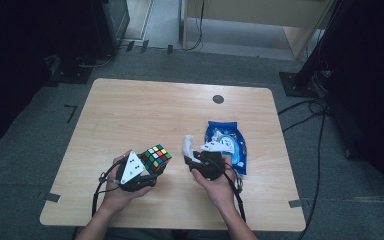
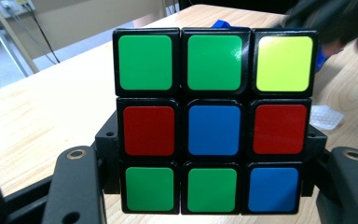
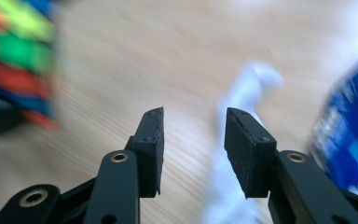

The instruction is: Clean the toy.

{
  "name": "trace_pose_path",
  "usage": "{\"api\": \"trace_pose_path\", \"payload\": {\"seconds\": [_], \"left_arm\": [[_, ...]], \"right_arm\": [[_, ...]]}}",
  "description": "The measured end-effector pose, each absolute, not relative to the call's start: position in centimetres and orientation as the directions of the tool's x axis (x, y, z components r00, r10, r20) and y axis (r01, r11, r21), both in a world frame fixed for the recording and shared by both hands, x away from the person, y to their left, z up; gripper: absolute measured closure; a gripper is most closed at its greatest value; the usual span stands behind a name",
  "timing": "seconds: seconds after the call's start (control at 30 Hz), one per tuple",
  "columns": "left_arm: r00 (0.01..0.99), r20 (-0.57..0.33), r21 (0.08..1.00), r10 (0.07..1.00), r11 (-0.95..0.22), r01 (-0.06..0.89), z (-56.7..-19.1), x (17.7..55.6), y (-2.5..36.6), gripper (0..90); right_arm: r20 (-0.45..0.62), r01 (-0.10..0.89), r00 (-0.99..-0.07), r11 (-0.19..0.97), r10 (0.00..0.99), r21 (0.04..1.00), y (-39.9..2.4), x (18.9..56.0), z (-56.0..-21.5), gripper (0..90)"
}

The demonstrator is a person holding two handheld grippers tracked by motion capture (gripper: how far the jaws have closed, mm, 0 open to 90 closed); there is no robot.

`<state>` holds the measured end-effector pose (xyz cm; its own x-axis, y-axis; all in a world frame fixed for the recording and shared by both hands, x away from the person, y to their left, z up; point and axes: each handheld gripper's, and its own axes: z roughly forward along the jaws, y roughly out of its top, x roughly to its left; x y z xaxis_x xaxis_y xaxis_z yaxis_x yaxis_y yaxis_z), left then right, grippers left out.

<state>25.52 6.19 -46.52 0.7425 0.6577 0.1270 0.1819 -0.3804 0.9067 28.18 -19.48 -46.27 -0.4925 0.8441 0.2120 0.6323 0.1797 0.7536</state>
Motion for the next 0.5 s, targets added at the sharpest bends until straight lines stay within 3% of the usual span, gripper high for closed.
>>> {"api": "trace_pose_path", "payload": {"seconds": [0.13,0.27,0.3,0.4,0.5], "left_arm": [[0.745,0.133,0.899,0.654,-0.395,0.186,-46.7,25.5,6.1,33.7],[0.746,0.132,0.897,0.653,-0.399,0.190,-46.7,25.6,6.2,33.8],[0.745,0.130,0.898,0.654,-0.396,0.191,-46.7,25.5,6.2,33.8],[0.745,0.131,0.899,0.654,-0.396,0.189,-46.7,25.5,6.3,33.8],[0.746,0.130,0.899,0.653,-0.396,0.190,-46.7,25.5,6.3,33.7]], "right_arm": [[0.097,0.672,-0.465,0.279,0.880,0.686,-18.9,28.5,-48.2,60.4],[0.072,0.695,-0.466,0.314,0.882,0.647,-18.9,28.6,-49.0,87.7],[0.072,0.695,-0.474,0.322,0.878,0.643,-19.0,28.6,-49.2,90.0],[0.108,0.698,-0.491,0.316,0.864,0.643,-18.9,28.6,-49.2,90.0],[0.223,0.682,-0.541,0.268,0.811,0.681,-19.0,28.3,-48.6,90.0]]}}
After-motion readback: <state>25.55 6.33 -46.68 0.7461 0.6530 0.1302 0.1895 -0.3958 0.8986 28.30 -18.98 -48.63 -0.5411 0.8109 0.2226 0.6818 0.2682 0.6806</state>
